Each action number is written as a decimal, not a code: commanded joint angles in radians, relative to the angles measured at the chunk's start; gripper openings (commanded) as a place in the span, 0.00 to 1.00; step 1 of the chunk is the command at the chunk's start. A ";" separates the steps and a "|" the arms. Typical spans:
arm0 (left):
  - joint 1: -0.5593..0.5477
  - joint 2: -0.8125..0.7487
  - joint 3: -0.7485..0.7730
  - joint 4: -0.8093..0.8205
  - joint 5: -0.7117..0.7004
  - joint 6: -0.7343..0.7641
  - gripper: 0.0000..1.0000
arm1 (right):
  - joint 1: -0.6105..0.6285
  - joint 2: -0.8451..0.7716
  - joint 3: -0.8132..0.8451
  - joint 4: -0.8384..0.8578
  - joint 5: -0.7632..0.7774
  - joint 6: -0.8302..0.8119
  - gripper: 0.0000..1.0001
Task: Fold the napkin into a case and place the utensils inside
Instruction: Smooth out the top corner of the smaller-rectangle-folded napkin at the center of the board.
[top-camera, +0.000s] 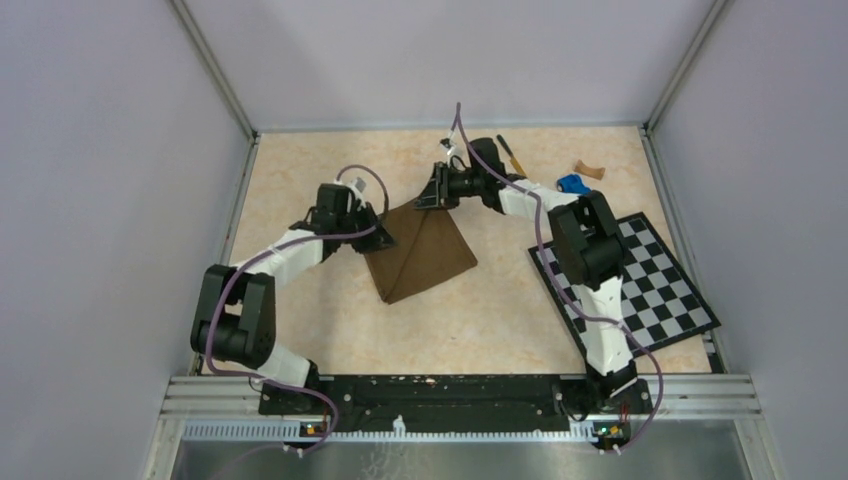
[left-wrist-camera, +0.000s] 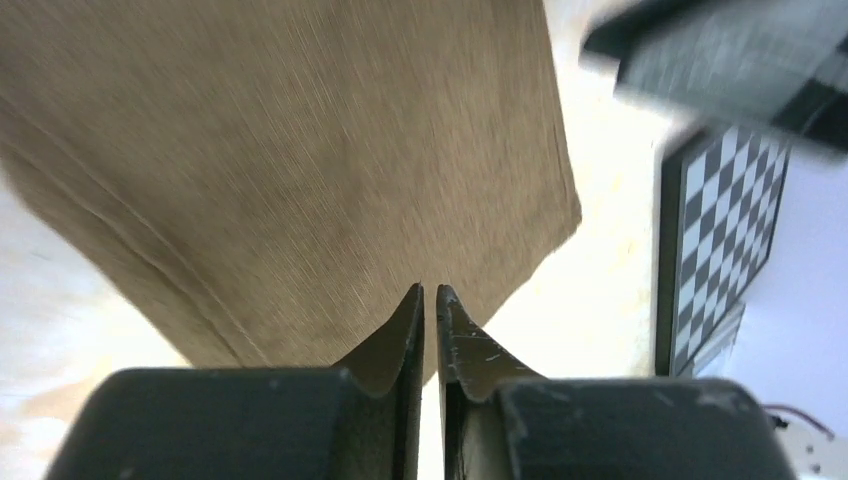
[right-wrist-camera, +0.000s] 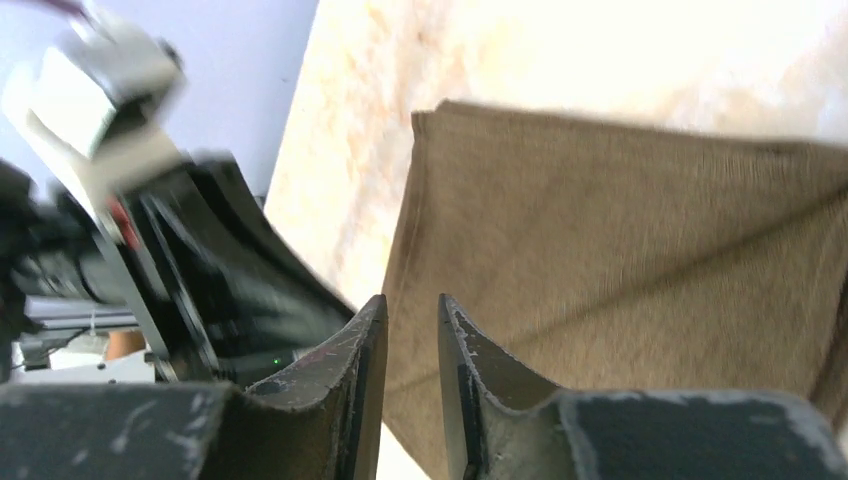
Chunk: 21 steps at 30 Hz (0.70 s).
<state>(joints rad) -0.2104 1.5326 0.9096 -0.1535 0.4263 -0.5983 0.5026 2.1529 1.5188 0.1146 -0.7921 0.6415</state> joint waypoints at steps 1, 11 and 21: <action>-0.085 -0.048 -0.128 0.094 0.082 -0.059 0.11 | 0.002 0.108 0.119 0.040 -0.058 0.041 0.24; -0.110 -0.125 -0.328 0.143 -0.031 -0.087 0.02 | -0.007 0.274 0.221 0.096 -0.070 0.060 0.23; -0.110 -0.078 -0.427 0.222 -0.011 -0.093 0.00 | -0.081 0.390 0.341 0.039 -0.083 -0.015 0.26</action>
<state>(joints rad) -0.3218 1.4361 0.5167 0.0162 0.4274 -0.6964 0.4698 2.5053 1.7836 0.1699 -0.8764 0.6872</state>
